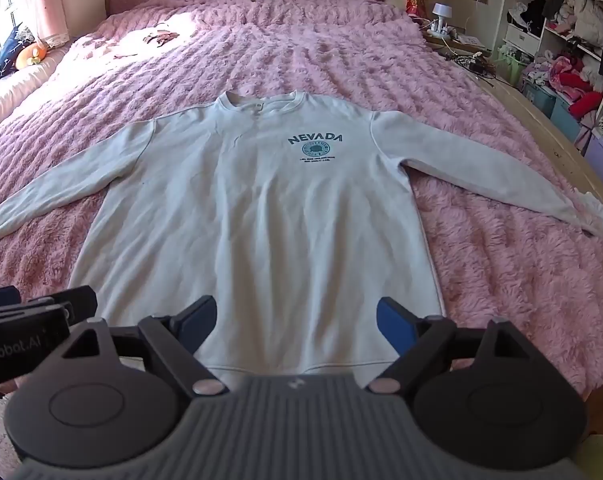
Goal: Fold small clothes
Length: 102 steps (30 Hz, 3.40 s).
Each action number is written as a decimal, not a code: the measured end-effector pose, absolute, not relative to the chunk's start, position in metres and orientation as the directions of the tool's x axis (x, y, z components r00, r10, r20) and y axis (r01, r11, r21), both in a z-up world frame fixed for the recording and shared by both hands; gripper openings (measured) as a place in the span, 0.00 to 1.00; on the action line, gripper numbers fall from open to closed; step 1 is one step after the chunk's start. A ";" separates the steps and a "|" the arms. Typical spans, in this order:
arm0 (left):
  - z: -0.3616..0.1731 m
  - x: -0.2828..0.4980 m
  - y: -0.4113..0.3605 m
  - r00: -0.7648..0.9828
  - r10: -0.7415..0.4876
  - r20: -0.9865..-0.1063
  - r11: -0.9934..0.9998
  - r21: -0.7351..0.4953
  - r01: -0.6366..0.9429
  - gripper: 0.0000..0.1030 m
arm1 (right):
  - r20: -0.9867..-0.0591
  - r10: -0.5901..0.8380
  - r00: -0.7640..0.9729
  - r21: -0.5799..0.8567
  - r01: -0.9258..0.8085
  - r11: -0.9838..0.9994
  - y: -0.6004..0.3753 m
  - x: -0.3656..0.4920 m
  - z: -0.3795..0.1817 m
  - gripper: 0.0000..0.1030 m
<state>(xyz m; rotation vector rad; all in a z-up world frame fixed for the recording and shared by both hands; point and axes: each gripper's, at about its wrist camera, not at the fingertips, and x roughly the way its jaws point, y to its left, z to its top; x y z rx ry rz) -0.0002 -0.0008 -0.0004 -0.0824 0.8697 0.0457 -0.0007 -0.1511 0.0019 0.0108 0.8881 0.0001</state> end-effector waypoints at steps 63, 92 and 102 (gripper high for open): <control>-0.013 0.004 0.003 0.595 -0.003 -0.804 0.992 -0.078 -0.100 0.94 | -0.780 0.003 0.626 0.007 0.004 1.000 -0.148 -0.001 0.002 0.80; -0.017 0.007 0.008 0.568 -0.002 -0.823 0.989 -0.086 -0.121 0.94 | -0.787 0.007 0.616 0.013 0.005 1.000 -0.153 0.001 -0.008 0.80; -0.019 0.027 -0.003 0.544 -0.018 -0.839 0.993 -0.077 -0.086 0.94 | -0.773 0.004 0.634 0.055 0.061 0.997 -0.176 0.014 -0.008 0.80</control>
